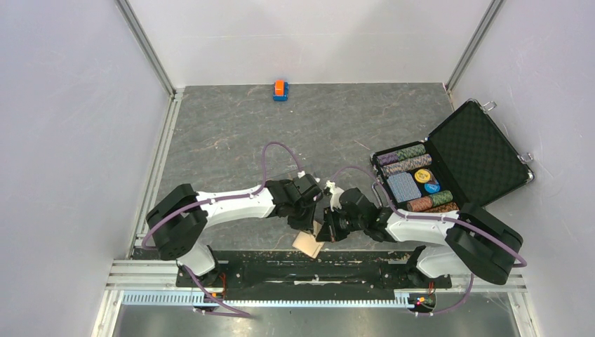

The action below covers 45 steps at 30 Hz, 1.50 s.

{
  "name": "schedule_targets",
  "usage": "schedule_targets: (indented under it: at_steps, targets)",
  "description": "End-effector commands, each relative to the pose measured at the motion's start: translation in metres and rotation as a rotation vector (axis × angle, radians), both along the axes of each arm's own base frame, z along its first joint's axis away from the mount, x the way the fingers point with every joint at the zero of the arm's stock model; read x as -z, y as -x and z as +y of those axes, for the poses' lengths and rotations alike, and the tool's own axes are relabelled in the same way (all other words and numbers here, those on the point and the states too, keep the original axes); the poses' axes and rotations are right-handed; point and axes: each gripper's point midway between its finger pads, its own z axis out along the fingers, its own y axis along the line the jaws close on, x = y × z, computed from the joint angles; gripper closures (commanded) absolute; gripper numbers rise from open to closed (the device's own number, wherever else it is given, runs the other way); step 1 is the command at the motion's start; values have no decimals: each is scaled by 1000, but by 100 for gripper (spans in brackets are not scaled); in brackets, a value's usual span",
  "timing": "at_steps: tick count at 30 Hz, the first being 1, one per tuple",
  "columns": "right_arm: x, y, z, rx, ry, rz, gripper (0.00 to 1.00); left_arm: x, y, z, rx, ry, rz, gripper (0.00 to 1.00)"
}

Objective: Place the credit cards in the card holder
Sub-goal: Close the card holder at the center of the board.

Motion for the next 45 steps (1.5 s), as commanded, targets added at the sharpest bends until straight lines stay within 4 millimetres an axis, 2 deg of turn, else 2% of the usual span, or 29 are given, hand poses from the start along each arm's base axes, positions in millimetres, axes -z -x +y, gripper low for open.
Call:
schedule_targets:
  at_steps: [1,4,6,8,11,15,20,25,35,45]
  targets:
    - [8,-9,-7,40,64,-28,100,-10,-5,0,24,17,-47,87]
    - [5,-11,-5,42,59,-34,100,-8,-3,-2,32,26,-32,88]
    - [5,-11,-5,43,58,-35,100,-5,-2,-2,35,20,-24,80]
    - [4,-11,-4,42,55,-35,100,-2,-1,0,34,13,-20,67]
    - [4,-11,-4,41,55,-35,100,4,1,1,37,0,-6,64]
    - [3,-11,-4,42,54,-38,100,11,5,-3,51,16,15,72]
    - [0,-13,-4,48,48,-48,100,12,7,-6,61,36,27,97]
    - [-5,-16,-3,55,34,-66,100,1,3,-4,46,44,-4,98]
    - [-29,-26,4,74,-36,-136,100,-14,3,-1,20,67,-26,98]
    - [-29,-24,12,54,-56,-122,100,-3,10,1,27,60,14,98]
